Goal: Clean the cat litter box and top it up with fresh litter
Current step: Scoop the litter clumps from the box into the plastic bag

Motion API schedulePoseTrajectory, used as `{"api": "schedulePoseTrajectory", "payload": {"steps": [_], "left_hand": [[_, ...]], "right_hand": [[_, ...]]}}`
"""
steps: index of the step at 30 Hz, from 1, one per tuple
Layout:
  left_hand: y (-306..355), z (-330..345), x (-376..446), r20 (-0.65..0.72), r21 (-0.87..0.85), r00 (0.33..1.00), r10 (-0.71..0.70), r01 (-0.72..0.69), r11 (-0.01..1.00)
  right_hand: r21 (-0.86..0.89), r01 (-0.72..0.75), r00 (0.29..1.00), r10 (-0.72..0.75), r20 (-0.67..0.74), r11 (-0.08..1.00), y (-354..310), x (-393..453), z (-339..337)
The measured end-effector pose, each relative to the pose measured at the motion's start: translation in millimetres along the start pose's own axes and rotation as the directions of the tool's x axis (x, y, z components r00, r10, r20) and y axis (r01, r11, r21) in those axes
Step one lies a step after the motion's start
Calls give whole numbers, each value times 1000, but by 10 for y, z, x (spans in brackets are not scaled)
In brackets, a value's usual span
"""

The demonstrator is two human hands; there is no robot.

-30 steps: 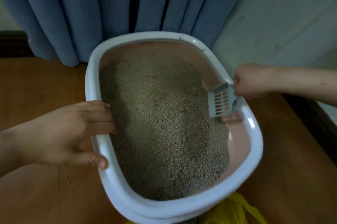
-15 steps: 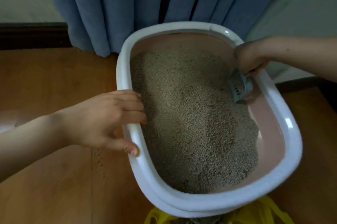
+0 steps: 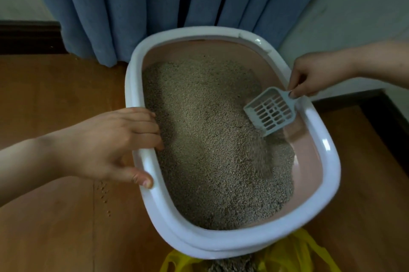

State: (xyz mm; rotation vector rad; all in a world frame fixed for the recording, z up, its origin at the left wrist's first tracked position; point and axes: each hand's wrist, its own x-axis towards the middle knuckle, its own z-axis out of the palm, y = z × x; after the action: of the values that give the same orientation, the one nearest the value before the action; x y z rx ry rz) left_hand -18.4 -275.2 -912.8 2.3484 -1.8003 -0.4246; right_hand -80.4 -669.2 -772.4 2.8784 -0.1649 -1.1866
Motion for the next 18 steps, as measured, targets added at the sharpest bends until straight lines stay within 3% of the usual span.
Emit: {"api": "schedulePoseTrajectory", "payload": {"steps": [6, 18], "left_hand": [[0, -13, 3, 4, -28, 1000, -14, 14, 999], [99, -127, -27, -32, -33, 999, 20, -21, 999]], "right_hand": [[252, 22, 999, -31, 30, 967, -1, 96, 282], [520, 195, 970, -241, 21, 832, -728, 411, 764]]}}
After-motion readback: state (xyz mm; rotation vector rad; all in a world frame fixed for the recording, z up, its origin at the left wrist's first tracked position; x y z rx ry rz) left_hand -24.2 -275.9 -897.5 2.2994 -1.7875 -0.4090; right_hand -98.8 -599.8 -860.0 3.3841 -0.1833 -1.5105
